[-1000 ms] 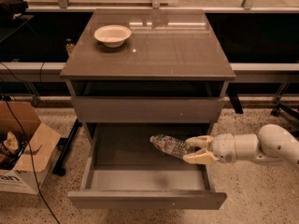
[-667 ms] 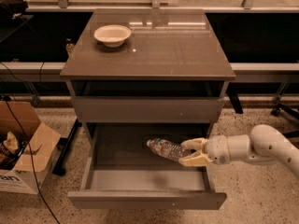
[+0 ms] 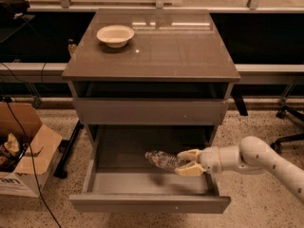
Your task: Place water bottle into middle drawer
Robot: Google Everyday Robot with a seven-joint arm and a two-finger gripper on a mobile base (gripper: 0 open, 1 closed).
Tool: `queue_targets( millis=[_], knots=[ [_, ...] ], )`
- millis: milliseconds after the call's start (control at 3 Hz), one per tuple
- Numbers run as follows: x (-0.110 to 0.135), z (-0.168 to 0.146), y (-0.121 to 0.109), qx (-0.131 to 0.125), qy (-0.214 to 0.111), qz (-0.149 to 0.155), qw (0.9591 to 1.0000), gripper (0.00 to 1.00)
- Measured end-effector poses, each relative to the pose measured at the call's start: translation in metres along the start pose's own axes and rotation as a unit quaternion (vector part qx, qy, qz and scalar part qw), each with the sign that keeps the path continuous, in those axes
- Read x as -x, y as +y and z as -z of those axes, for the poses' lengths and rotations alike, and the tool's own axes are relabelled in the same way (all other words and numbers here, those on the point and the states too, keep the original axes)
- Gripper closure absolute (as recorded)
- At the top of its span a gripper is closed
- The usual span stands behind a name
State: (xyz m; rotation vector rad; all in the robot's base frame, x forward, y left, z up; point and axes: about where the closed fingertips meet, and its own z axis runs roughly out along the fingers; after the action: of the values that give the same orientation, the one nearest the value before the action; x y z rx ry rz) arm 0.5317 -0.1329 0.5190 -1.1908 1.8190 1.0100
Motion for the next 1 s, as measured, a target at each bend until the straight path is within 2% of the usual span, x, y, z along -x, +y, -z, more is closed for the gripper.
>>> queue_targets(
  millis=[667, 1000],
  knots=[
    [-0.060, -0.050, -0.026, 0.012, 0.006, -0.053, 0.9985, 1.00],
    [-0.072, -0.067, -0.031, 0.006, 0.021, -0.058, 0.9981, 0.81]
  ],
)
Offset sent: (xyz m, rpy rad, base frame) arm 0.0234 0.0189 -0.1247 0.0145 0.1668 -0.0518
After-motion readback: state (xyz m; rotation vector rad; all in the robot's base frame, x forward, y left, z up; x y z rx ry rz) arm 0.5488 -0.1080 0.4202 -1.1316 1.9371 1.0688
